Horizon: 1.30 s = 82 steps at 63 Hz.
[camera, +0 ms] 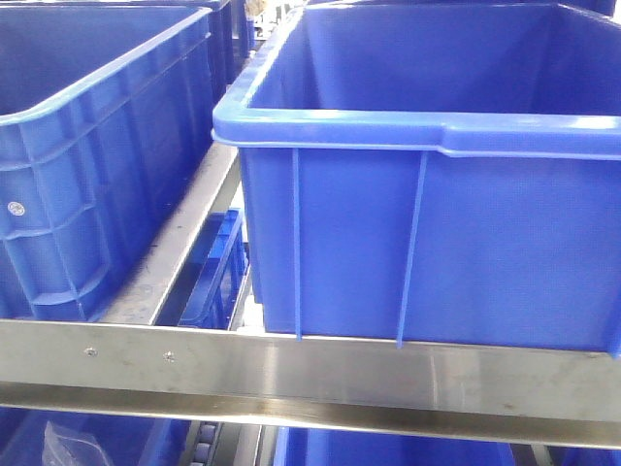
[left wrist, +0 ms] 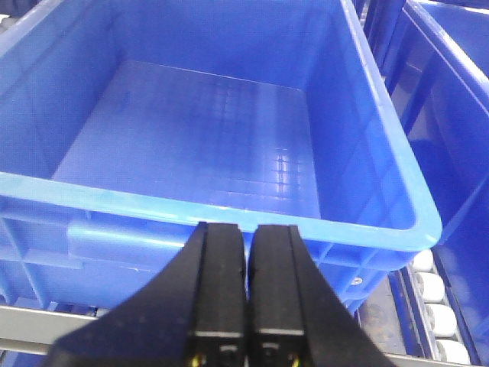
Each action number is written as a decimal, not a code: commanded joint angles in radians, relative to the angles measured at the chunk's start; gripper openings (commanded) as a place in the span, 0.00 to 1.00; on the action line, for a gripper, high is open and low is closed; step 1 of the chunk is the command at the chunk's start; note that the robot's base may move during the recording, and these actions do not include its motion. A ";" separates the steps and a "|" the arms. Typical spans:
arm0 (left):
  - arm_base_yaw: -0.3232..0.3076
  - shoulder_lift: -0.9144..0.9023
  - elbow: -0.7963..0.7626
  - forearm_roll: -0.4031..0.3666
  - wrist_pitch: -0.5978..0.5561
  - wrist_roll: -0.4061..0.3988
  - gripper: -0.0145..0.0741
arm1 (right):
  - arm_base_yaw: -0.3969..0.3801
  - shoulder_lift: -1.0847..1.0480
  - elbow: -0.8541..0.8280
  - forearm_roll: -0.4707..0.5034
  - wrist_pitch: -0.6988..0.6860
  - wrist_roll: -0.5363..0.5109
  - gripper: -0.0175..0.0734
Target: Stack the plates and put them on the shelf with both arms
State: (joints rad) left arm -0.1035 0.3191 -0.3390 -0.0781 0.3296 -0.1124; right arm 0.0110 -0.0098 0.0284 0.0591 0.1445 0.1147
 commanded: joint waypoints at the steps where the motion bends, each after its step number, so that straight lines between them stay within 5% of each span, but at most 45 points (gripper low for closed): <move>1: 0.000 0.010 -0.031 -0.004 -0.086 -0.009 0.27 | -0.005 -0.022 -0.016 -0.008 -0.084 -0.004 0.25; 30: 0.000 -0.004 -0.022 -0.004 -0.094 -0.009 0.27 | -0.005 -0.022 -0.016 -0.008 -0.084 -0.004 0.25; 57: 0.087 -0.349 0.311 -0.020 -0.219 -0.009 0.27 | -0.005 -0.022 -0.016 -0.008 -0.084 -0.004 0.25; 82: 0.087 -0.344 0.370 -0.021 -0.263 -0.009 0.27 | -0.005 -0.022 -0.016 -0.008 -0.084 -0.004 0.25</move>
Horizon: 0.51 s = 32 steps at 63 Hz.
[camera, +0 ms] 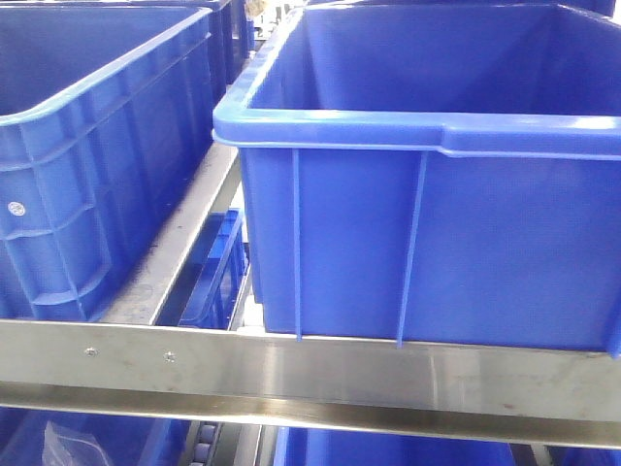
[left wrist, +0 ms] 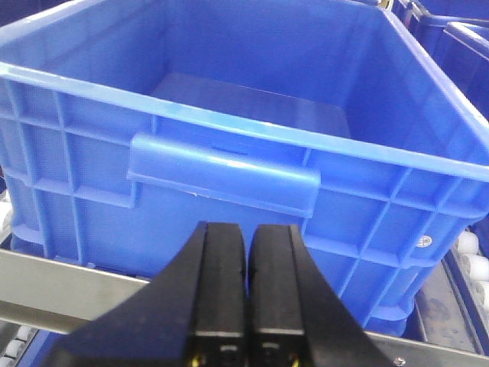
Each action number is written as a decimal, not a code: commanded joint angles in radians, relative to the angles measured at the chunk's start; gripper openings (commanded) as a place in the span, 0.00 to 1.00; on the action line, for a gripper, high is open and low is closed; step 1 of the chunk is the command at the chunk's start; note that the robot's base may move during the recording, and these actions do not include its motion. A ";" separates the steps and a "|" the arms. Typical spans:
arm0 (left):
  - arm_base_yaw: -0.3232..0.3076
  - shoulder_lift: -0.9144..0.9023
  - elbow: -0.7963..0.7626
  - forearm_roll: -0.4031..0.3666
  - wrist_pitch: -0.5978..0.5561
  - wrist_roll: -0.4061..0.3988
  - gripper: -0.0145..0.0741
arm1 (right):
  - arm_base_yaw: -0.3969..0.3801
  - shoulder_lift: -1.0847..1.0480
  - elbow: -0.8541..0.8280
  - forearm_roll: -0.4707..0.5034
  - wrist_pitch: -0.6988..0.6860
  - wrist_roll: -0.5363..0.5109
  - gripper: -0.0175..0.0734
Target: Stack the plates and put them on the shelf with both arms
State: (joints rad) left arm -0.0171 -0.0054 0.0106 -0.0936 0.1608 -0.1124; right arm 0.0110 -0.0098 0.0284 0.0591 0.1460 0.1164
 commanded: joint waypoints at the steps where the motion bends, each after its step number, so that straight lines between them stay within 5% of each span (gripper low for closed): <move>1: 0.001 -0.019 0.020 -0.005 -0.094 -0.009 0.27 | -0.005 -0.022 -0.016 -0.008 -0.085 -0.005 0.25; 16: 0.001 -0.019 0.020 -0.005 -0.099 -0.009 0.27 | -0.005 -0.022 -0.016 -0.008 -0.085 -0.005 0.25; 32: 0.001 -0.019 0.020 0.094 -0.127 -0.030 0.27 | -0.005 -0.022 -0.016 -0.008 -0.085 -0.005 0.25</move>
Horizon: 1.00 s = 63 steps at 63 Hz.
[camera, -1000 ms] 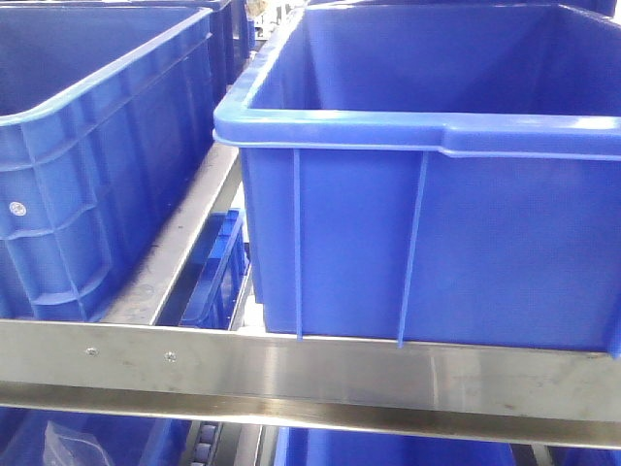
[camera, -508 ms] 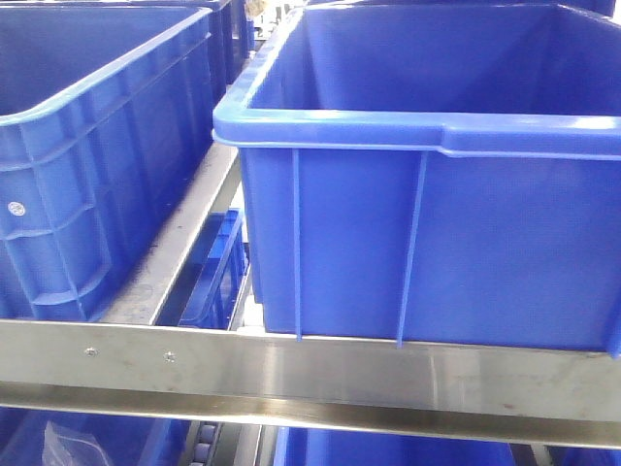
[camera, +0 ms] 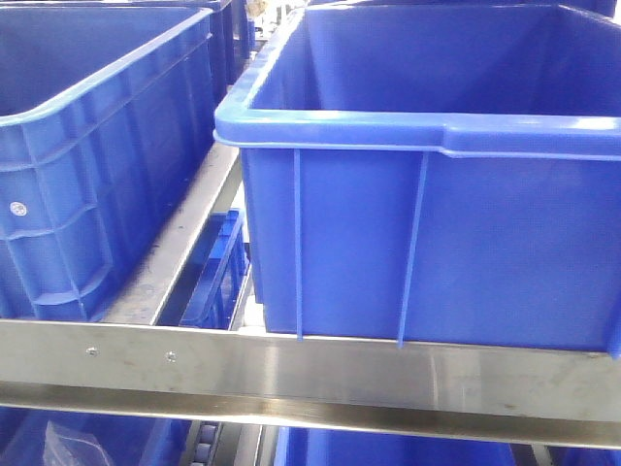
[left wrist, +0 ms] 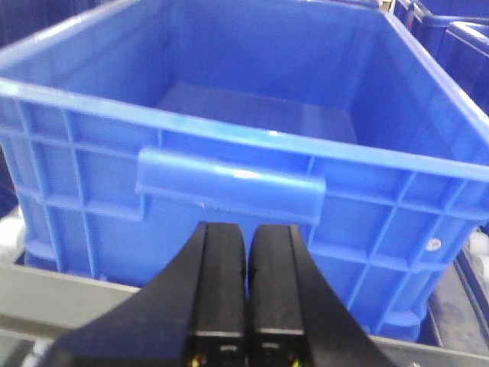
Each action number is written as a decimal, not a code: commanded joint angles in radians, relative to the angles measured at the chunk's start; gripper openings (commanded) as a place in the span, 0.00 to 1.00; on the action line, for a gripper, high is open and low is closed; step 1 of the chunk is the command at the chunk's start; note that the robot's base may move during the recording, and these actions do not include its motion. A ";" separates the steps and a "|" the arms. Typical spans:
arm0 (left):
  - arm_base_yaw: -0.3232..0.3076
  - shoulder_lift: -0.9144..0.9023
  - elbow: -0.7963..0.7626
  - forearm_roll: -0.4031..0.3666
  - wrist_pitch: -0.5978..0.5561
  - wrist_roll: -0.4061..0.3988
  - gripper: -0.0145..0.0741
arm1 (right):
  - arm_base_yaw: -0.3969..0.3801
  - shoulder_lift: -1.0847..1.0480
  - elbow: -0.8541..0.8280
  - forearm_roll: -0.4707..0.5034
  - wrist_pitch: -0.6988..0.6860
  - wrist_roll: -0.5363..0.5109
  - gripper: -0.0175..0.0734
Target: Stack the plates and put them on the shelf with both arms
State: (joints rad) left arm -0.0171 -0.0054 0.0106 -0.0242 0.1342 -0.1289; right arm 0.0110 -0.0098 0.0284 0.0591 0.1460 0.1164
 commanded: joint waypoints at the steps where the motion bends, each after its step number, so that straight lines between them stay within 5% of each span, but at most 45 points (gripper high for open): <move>1: 0.001 -0.019 0.020 0.024 -0.100 -0.013 0.27 | -0.005 -0.022 -0.016 -0.008 -0.085 -0.005 0.25; 26: -0.130 -0.019 0.020 0.076 -0.111 -0.013 0.27 | -0.005 -0.022 -0.016 -0.008 -0.085 -0.005 0.25; 63: -0.128 -0.019 0.020 0.069 -0.123 -0.013 0.27 | -0.005 -0.022 -0.016 -0.008 -0.085 -0.005 0.25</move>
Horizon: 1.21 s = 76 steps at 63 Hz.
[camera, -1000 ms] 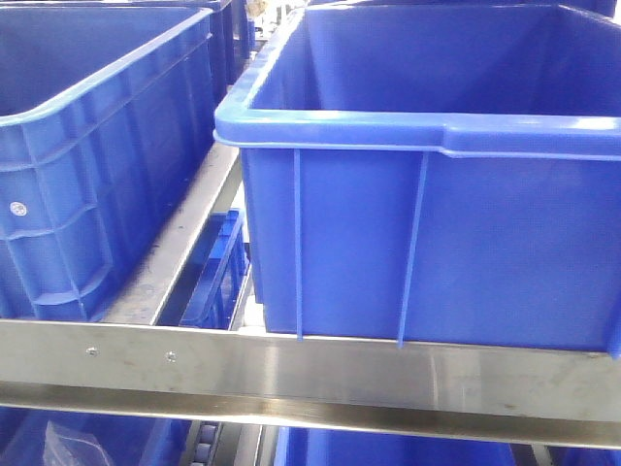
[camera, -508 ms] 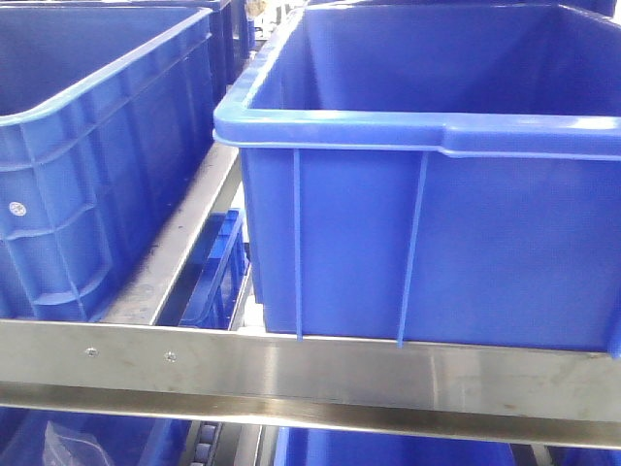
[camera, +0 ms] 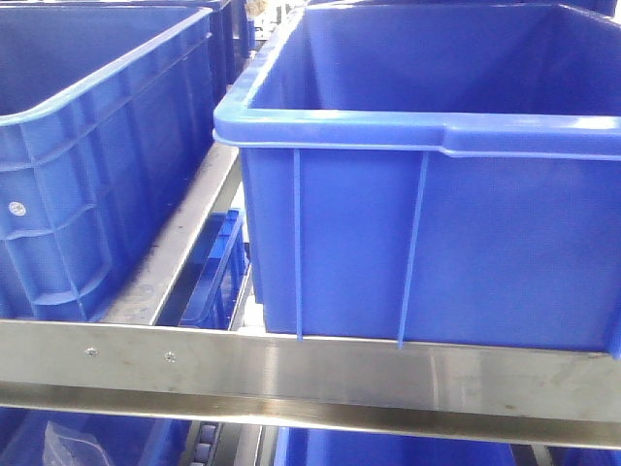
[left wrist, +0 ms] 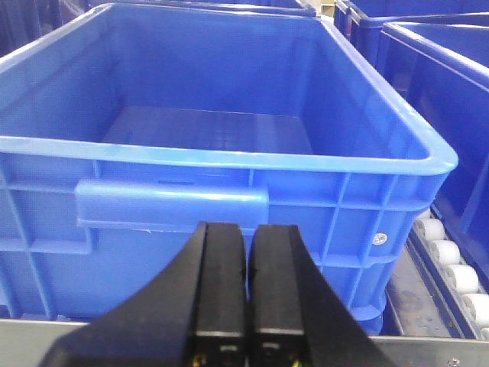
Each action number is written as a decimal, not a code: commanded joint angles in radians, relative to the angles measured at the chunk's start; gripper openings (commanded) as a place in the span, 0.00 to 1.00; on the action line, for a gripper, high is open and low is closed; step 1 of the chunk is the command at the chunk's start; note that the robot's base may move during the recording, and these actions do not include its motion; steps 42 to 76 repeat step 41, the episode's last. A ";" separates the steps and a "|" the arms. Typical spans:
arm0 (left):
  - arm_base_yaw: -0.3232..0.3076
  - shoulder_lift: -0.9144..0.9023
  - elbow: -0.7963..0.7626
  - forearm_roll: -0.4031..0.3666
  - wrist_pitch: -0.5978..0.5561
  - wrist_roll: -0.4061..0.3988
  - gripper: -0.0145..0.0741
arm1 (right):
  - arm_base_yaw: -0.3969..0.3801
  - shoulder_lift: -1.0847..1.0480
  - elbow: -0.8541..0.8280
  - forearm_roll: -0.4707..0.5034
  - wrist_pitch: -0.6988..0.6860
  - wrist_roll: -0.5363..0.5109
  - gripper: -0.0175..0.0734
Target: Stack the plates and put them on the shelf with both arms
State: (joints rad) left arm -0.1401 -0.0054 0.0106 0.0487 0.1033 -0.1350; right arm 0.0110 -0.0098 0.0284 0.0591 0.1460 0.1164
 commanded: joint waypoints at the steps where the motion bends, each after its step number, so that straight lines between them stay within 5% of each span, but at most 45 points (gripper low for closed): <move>1: -0.005 -0.019 0.020 -0.004 -0.092 -0.007 0.27 | -0.005 -0.022 -0.016 -0.008 -0.085 -0.005 0.25; 76: -0.003 -0.019 0.020 -0.004 -0.092 -0.007 0.27 | -0.005 -0.022 -0.016 -0.008 -0.085 -0.005 0.25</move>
